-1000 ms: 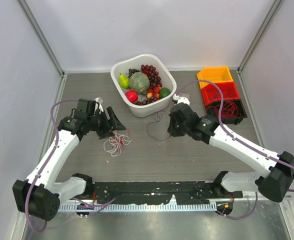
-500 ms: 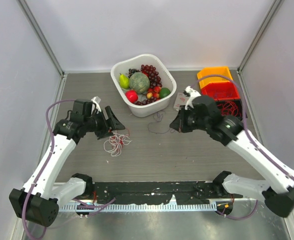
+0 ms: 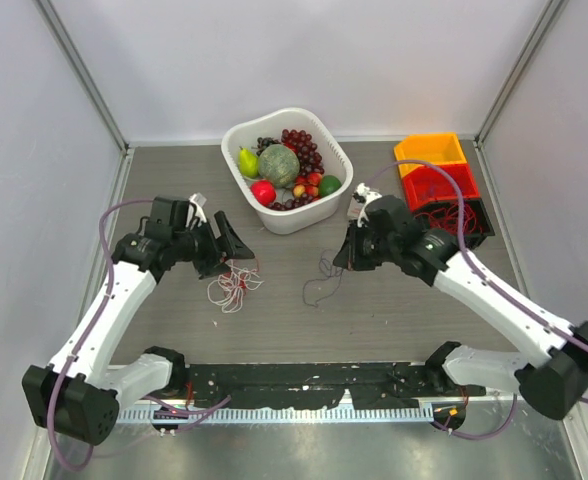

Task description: Untangle the cables

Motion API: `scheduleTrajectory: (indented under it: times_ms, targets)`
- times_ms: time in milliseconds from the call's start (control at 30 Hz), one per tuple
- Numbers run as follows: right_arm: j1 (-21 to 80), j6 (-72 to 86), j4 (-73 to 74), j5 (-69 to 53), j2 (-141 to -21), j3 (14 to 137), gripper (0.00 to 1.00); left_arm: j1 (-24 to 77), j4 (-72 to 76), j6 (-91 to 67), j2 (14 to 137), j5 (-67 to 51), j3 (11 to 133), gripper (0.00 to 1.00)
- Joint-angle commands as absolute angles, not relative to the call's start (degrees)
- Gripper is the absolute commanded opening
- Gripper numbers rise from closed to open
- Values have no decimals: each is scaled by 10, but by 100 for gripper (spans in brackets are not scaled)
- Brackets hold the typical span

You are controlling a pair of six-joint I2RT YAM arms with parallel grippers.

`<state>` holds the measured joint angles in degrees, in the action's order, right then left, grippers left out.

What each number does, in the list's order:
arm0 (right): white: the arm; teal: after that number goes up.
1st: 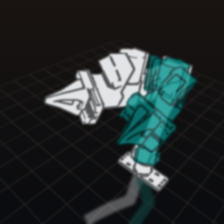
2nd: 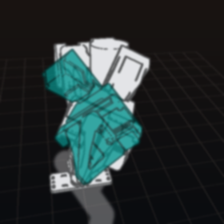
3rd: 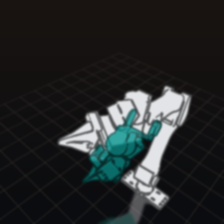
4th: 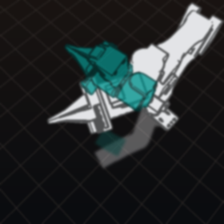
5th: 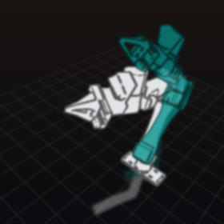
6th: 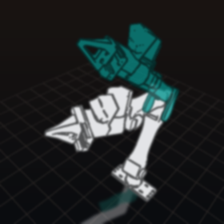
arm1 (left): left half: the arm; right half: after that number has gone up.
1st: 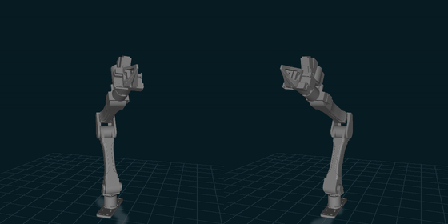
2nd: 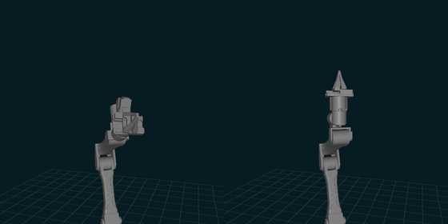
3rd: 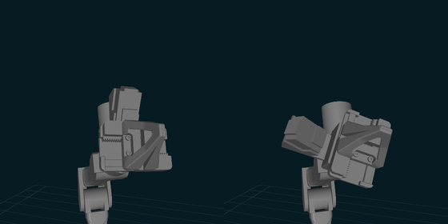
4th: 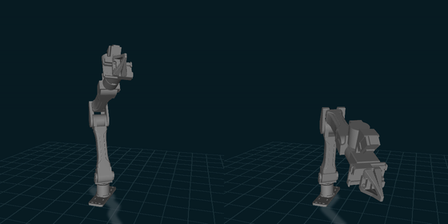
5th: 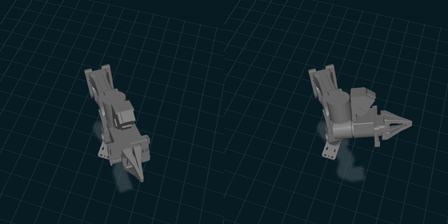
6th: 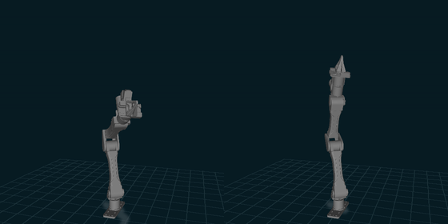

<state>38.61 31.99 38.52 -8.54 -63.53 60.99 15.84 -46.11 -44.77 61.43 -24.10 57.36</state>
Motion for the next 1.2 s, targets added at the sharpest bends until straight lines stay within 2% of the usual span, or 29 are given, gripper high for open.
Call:
scheduleTrajectory:
  times_ms: [0, 167, 300, 433, 500, 567, 733, 933, 1067, 1133, 1167]
  targets:
    - [368, 320, 307, -23, -704, 604, 2, 163, -441, -467, 578, -265, 580, 77]
    - [341, 261, 304, -22, -851, 628, 9, 170, -434, -483, 567, -276, 584, 77]
    - [334, 239, 305, -6, -909, 650, 29, 171, -458, -479, 531, -251, 581, 77]
    - [325, 243, 316, -2, -938, 667, 58, 172, -462, -490, 501, -248, 563, 77]
    - [323, 257, 298, -5, -937, 655, 66, 171, -461, -491, 488, -242, 557, 77]
    - [323, 273, 282, -14, -943, 642, 67, 171, -466, -489, 483, -234, 560, 77]
    - [323, 301, 268, -2, -985, 639, 66, 171, -481, -475, 495, -240, 577, 78]
    - [343, 310, 275, 58, -1001, 643, 58, 171, -471, -484, 487, -243, 564, 77]
    - [342, 307, 268, 87, -1007, 635, 35, 171, -468, -487, 499, -251, 568, 77]
    - [343, 303, 267, 103, -1001, 635, 12, 171, -472, -483, 507, -258, 574, 77]
    - [343, 302, 269, 107, -992, 637, 6, 171, -474, -480, 507, -258, 576, 76]
